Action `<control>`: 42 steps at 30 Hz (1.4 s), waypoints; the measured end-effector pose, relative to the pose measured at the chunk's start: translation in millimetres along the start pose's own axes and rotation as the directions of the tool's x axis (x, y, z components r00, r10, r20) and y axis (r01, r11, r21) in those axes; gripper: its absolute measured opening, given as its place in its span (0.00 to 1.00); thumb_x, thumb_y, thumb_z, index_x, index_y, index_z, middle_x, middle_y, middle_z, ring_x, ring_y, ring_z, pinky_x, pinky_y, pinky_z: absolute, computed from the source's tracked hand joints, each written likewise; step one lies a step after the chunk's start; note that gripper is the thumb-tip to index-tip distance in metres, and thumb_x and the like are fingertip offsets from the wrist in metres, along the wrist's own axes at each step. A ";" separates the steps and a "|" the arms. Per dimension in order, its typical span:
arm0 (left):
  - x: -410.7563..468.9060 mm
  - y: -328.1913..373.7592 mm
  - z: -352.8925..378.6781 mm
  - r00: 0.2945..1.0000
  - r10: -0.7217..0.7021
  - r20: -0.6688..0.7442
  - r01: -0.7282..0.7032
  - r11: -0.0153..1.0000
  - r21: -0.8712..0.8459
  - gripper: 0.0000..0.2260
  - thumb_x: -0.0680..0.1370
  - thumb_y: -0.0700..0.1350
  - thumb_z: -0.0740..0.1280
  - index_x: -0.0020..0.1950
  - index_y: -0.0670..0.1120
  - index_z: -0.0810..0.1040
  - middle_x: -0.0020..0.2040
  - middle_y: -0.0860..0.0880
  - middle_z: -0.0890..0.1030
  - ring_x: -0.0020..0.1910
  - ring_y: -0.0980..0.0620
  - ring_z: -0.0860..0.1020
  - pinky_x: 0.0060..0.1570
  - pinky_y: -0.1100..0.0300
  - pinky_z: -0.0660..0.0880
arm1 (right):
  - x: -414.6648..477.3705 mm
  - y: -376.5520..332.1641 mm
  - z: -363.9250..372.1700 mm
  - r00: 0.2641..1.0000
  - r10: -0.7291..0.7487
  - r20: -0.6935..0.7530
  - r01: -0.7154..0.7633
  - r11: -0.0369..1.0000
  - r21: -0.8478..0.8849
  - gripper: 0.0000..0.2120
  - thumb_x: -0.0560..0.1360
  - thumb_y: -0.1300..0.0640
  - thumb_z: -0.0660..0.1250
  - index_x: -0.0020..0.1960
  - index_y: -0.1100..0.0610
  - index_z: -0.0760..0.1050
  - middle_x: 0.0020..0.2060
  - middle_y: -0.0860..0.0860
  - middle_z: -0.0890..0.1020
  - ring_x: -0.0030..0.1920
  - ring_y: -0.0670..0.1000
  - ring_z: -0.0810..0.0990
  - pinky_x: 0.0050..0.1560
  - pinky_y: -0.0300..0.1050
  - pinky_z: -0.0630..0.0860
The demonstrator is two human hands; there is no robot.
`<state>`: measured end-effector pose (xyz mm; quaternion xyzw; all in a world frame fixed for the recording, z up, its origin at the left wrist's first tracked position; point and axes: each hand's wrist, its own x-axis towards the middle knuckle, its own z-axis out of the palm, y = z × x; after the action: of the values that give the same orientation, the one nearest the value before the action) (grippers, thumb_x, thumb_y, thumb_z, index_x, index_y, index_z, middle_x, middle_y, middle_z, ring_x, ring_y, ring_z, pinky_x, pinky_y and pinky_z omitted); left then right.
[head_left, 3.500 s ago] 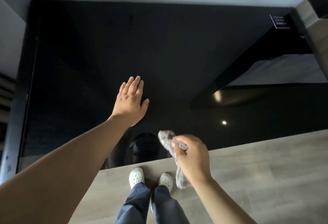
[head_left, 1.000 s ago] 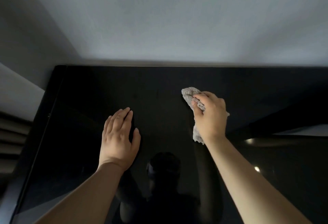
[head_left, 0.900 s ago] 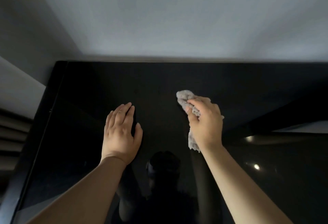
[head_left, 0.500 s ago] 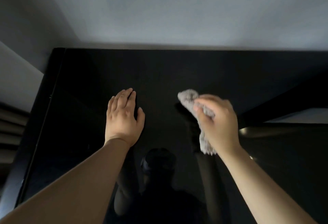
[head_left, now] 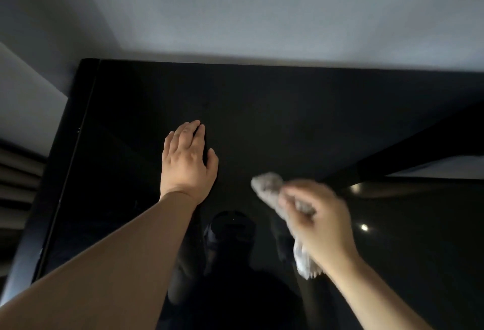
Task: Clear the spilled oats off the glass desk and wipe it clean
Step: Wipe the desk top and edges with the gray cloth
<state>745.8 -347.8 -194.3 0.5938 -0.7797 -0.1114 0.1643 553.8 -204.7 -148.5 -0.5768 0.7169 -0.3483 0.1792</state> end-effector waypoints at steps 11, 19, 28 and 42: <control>0.0 -2.0 1.9 1.000 0.011 -0.011 -0.011 1.000 0.017 0.22 0.79 0.47 0.59 0.72 0.41 0.68 0.73 0.46 0.67 0.74 0.48 0.61 0.76 0.51 0.52 | 24.5 5.9 36.9 0.990 0.073 -0.121 -0.114 0.918 -0.379 0.09 0.71 0.59 0.70 0.50 0.49 0.78 0.52 0.46 0.79 0.46 0.51 0.75 0.38 0.45 0.71; -0.2 -1.3 3.0 1.000 0.020 -0.020 -0.019 1.000 0.015 0.22 0.79 0.48 0.59 0.71 0.40 0.69 0.72 0.45 0.67 0.73 0.47 0.62 0.75 0.49 0.53 | -41.6 -7.4 -8.1 0.994 0.065 0.085 -0.058 0.996 -0.074 0.05 0.73 0.52 0.68 0.47 0.47 0.82 0.47 0.38 0.81 0.48 0.44 0.79 0.49 0.41 0.76; -1.1 -2.3 2.7 0.999 0.027 -0.022 -0.026 0.999 0.029 0.23 0.80 0.50 0.59 0.72 0.40 0.67 0.73 0.46 0.66 0.74 0.47 0.60 0.76 0.51 0.51 | 22.9 11.4 34.8 0.981 0.069 -0.179 -0.123 0.943 -0.308 0.09 0.71 0.62 0.69 0.47 0.49 0.79 0.52 0.44 0.81 0.47 0.52 0.75 0.43 0.48 0.74; -109.2 1.2 -41.7 0.974 0.223 0.035 -0.219 0.971 -0.094 0.22 0.78 0.52 0.59 0.65 0.40 0.76 0.65 0.44 0.77 0.65 0.44 0.74 0.68 0.48 0.66 | 8.1 21.6 -0.2 0.970 0.141 -0.198 -0.189 0.950 -0.248 0.08 0.76 0.57 0.68 0.53 0.50 0.81 0.55 0.43 0.81 0.53 0.51 0.75 0.47 0.48 0.75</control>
<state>787.1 -241.5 -169.0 0.4924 -0.8389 -0.1409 0.1844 536.3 -210.4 -162.5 -0.5000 0.8159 -0.2831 0.0643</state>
